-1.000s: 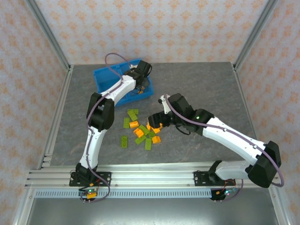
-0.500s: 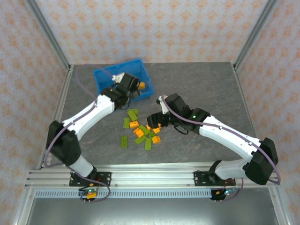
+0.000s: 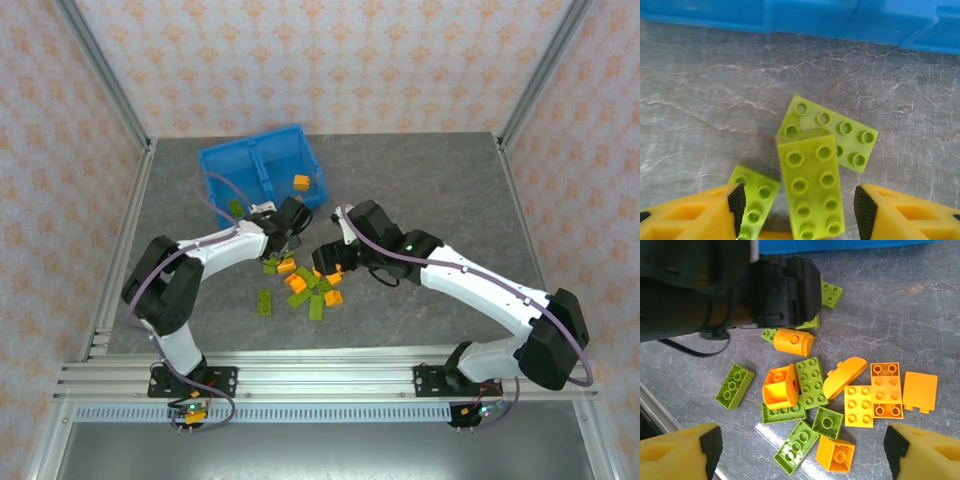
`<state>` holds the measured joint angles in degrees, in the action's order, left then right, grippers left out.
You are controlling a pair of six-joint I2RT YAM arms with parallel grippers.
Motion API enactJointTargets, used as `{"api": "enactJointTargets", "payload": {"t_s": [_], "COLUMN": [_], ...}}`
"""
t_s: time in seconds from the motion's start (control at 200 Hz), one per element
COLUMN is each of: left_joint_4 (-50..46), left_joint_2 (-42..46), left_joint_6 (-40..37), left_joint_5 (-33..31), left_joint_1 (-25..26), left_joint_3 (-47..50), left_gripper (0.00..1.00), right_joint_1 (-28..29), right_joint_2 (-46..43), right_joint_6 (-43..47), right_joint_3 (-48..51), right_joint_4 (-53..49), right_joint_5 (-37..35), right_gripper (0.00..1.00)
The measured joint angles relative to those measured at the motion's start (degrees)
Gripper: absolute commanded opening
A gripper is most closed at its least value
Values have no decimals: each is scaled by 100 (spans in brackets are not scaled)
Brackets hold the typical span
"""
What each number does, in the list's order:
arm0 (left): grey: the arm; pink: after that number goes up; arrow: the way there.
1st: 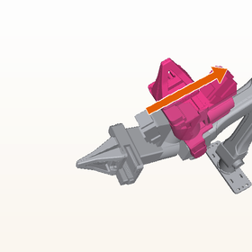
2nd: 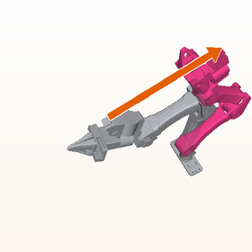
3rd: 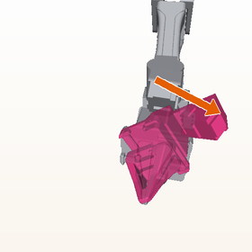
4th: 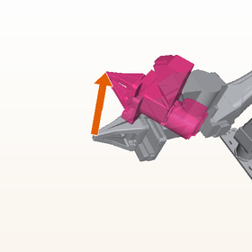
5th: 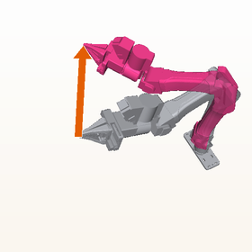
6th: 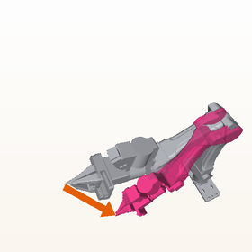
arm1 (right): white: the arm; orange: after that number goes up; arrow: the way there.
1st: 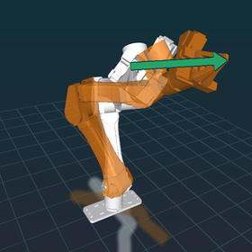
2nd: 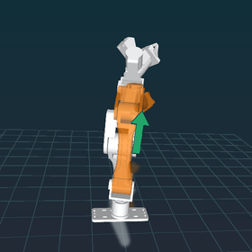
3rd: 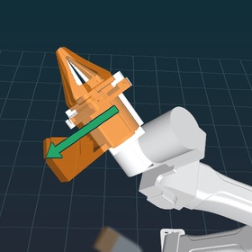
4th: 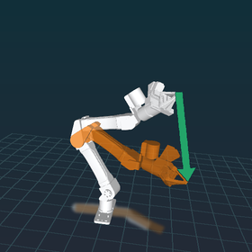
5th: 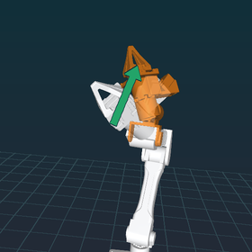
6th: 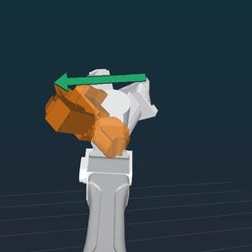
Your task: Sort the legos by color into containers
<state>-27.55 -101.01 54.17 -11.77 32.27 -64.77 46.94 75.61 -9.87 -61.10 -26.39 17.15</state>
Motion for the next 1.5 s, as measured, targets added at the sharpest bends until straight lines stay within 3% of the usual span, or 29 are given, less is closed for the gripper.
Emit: {"api": "enactJointTargets", "payload": {"t_s": [0.07, 0.315, 0.445, 0.736, 1.016, 1.121, 1.271, 1.386, 1.496], "left_joint_4": [76, 216, 323, 219, -402, -444, -431, -415, -372], "left_joint_2": [-240, -566, -566, -297, 603, 669, 555, -28, -688], "left_joint_6": [0, 76, 149, 103, -382, -660, -1016, -1287, -1534], "left_joint_5": [33, 37, 35, -46, -1001, -1272, -1270, -1056, -872], "left_joint_1": [0, 0, 0, 0, -57, -326, -1113, -1646, -1814], "left_joint_3": [-116, -142, -140, -114, -643, -807, -892, -1373, -1904], "left_gripper": [60, 38, 31, 28, 29, 29, 29, 29, 30], "right_joint_1": [0, 0, 0, 0, 2, 7, 7, 7, 28], "right_joint_2": [-2, -81, -111, -120, -127, -129, -164, -190, -245], "right_joint_6": [-2, -22, -22, -24, -63, -66, -66, -81, -133], "right_joint_3": [4, 122, 125, 125, 125, 125, 125, 125, 125], "right_joint_4": [2, 24, 24, 22, 24, 24, 24, 20, 20], "right_joint_5": [-2, -26, -26, 170, 260, 260, 260, 260, 254], "right_gripper": [86, 86, 85, 85, 85, 85, 85, 86, 85]}}
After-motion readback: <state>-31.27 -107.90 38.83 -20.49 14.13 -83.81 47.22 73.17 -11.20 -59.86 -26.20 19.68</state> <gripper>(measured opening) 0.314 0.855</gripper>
